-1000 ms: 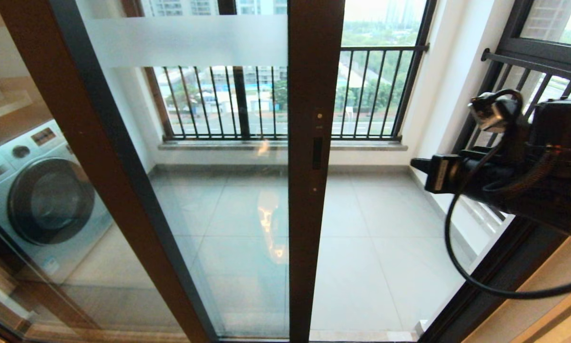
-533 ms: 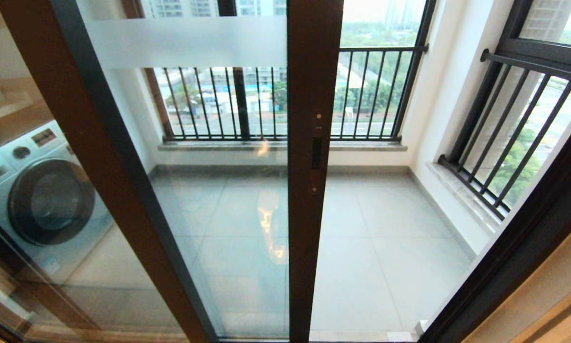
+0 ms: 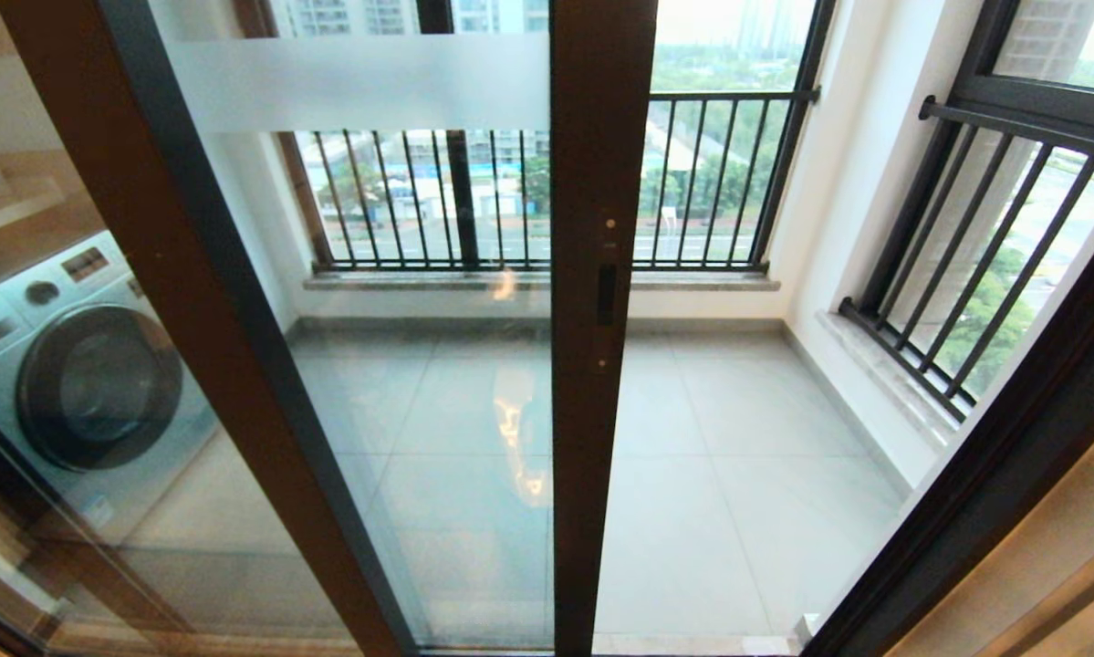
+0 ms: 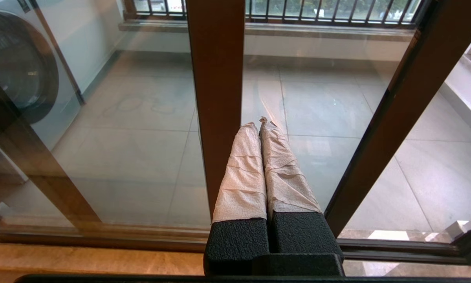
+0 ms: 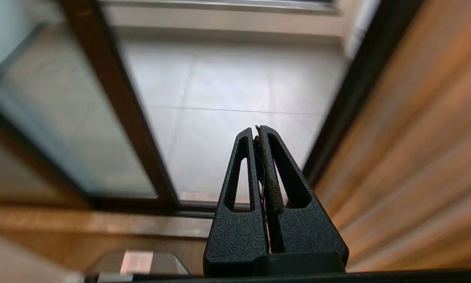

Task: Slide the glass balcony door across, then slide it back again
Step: Open the slid door

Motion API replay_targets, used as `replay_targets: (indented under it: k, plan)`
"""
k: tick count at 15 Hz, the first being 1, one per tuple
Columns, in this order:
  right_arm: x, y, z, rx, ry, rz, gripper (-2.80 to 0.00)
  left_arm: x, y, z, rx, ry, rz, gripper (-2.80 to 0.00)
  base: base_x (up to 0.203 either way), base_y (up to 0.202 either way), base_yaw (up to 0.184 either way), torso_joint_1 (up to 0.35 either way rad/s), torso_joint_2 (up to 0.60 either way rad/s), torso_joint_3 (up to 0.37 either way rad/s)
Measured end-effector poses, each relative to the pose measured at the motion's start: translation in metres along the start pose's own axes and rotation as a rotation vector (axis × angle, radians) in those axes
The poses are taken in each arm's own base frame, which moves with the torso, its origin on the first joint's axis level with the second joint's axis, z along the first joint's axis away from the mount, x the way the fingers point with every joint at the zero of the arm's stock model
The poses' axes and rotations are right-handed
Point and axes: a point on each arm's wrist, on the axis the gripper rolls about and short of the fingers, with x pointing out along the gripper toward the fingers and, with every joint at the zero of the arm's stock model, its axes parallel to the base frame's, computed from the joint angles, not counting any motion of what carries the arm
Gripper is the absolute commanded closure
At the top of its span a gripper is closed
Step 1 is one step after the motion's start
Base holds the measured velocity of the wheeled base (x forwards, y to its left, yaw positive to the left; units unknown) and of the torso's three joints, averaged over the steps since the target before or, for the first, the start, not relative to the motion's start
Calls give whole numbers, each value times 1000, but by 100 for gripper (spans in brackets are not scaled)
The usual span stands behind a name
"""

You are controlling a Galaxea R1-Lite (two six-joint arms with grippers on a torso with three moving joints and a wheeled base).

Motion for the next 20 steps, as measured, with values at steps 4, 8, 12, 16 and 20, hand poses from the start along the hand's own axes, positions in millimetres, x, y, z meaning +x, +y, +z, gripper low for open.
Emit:
replay_targets:
  k: [4,8,12,16,20]
  plan:
    - [-11,-1,2,-20,-40,10,0,0,0,0,0,0,0,0,0,0,0,0,0,0]
    - [-17,-4,6,-19,-73,40,0,0,0,0,0,0,0,0,0,0,0,0,0,0]
    - [-27,-7,9,-62,-79,54,0,0,0,0,0,0,0,0,0,0,0,0,0,0]
    - [-45,24,9,-70,-30,-61,0,0,0,0,0,0,0,0,0,0,0,0,0,0]
    - [-64,32,-13,-60,-4,-13,0,0,0,0,0,0,1,0,0,0,0,0,0,0]
